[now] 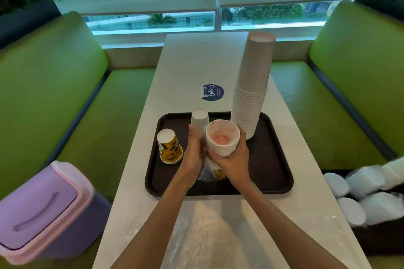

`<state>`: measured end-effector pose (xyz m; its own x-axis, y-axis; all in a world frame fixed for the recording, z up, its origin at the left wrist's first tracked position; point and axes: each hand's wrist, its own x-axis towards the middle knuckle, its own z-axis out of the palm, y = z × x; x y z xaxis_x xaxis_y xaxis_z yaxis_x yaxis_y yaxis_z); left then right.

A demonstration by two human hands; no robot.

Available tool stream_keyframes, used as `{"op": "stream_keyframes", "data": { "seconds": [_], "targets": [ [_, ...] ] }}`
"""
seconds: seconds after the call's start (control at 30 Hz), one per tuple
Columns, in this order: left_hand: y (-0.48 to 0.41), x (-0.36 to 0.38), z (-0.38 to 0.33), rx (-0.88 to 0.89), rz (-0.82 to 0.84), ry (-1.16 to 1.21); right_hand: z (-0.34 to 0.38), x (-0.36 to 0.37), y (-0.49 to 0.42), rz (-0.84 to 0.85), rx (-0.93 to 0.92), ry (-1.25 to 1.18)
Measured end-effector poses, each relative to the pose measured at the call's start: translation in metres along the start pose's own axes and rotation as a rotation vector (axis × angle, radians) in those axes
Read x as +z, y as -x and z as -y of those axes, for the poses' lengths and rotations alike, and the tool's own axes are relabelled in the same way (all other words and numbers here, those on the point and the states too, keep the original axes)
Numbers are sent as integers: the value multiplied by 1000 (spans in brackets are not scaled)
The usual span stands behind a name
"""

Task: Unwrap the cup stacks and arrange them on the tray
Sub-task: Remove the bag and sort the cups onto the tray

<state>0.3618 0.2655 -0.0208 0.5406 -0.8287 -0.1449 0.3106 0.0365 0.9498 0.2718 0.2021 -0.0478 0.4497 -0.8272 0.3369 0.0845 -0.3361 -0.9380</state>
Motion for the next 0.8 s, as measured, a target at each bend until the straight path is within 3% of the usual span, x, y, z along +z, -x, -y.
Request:
{"op": "stream_keyframes", "data": {
  "seconds": [0.47, 0.6, 0.8],
  "targets": [
    [2, 1, 51, -214, -15, 128, -41, -7, 7, 108, 101, 49],
    [0, -5, 53, -268, 16, 116, -48, -15, 5, 213, 141, 78],
    [1, -9, 27, -281, 41, -113, -36, -44, -15, 453, 222, 149]
  ]
}}
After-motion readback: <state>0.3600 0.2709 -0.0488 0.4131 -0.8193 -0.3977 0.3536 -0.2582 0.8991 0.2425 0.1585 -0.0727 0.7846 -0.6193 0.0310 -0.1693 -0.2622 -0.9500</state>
